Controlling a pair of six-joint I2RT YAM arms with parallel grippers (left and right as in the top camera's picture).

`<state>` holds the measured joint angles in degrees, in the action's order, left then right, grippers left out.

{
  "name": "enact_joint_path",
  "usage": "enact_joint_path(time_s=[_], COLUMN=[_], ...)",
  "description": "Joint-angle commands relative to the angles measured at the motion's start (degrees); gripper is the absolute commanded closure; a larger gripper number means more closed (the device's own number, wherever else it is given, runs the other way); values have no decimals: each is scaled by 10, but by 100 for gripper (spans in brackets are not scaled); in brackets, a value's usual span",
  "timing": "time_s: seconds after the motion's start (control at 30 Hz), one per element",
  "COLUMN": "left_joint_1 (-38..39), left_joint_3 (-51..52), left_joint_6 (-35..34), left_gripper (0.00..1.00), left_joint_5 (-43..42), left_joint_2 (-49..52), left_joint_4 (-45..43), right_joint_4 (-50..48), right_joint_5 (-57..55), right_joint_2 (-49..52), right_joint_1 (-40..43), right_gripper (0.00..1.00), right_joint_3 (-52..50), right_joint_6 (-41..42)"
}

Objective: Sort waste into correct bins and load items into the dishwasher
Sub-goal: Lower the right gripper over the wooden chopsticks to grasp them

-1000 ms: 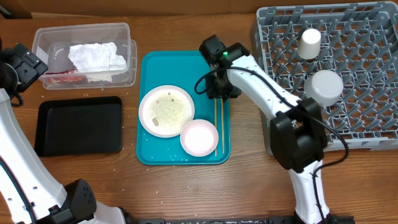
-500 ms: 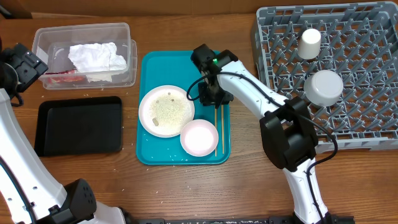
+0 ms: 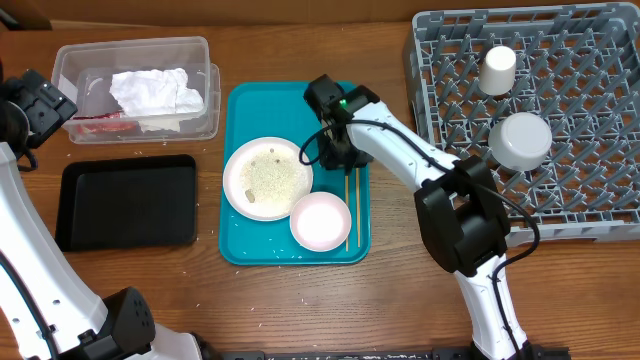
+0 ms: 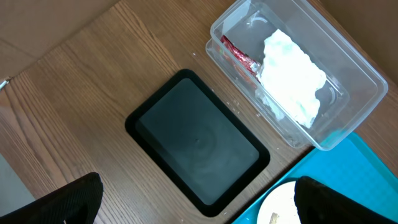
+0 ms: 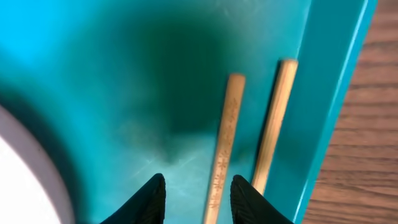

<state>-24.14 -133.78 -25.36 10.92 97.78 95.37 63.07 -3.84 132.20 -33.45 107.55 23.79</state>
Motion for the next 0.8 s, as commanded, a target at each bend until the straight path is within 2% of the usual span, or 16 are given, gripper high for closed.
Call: enact_joint_path(time_s=[0.0,0.2,0.33,0.5,0.63,0.77], left_joint_1=[-2,-2,-2,-2,-2,-2], left_joint_3=[0,0,0,0,0,0], left_joint_6=[-6,-6,-6,-6,-6,-6], left_gripper=[0,0,0,0,0,0], left_joint_5=[-2,-2,-2,-2,-2,-2], left_joint_2=[-7,-7,-7,-7,-7,-7], left_joint_4=[0,0,0,0,0,0], right_joint_4=[-6,-14,-15,-6,32,87], right_joint_5=[-4,1,14,42,37,30], right_joint_2=[6,6,6,6,6,6], right_joint_1=[1,1,0,0,11,42], right_gripper=[64,64,76,96,96,96], right_joint_3=[-31,-49,-48,-33,24,134], right_joint_6=[6,9,9,9,9,0])
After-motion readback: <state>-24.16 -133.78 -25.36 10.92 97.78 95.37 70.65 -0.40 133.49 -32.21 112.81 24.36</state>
